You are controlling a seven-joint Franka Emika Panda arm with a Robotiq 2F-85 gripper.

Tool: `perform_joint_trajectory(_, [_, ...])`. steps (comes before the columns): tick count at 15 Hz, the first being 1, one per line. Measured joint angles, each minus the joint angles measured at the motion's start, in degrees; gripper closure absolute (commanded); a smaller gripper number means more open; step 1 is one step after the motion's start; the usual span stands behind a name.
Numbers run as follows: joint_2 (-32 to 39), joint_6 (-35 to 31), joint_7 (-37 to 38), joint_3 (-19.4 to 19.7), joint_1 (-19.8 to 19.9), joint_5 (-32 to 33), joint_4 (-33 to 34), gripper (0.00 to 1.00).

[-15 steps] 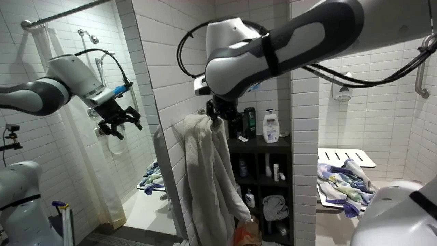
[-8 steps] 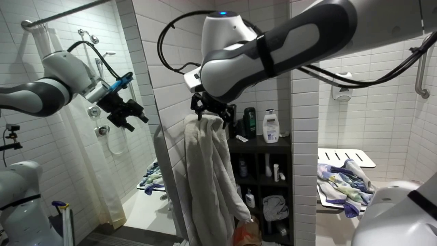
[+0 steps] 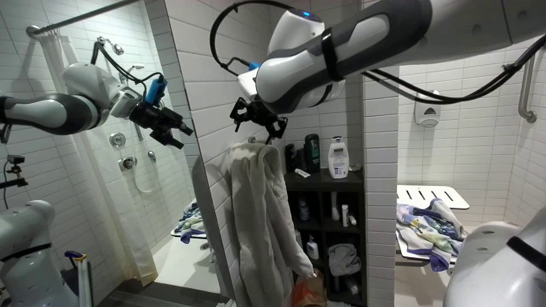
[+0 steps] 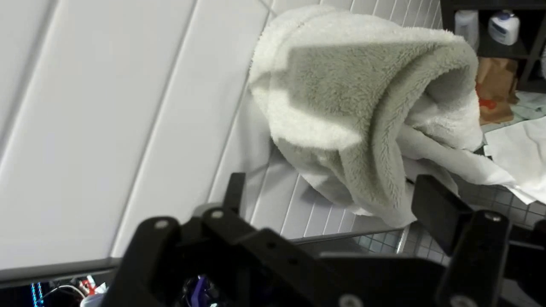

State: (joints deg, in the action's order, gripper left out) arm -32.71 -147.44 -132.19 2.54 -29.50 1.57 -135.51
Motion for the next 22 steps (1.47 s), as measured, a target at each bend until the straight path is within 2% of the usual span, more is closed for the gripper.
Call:
perform_joint_trajectory(3, [1.21,0.09,-3.67,1.58,-0.22,-4.52,0.03,0.0])
perform_joint_trajectory(10, [2.87,0.11,-9.43,2.52,-0.17,-11.58,0.08,0.0])
perform_joint_trajectory(22, [8.64,2.8,-11.36,2.49,3.32,-12.43,4.55,0.0])
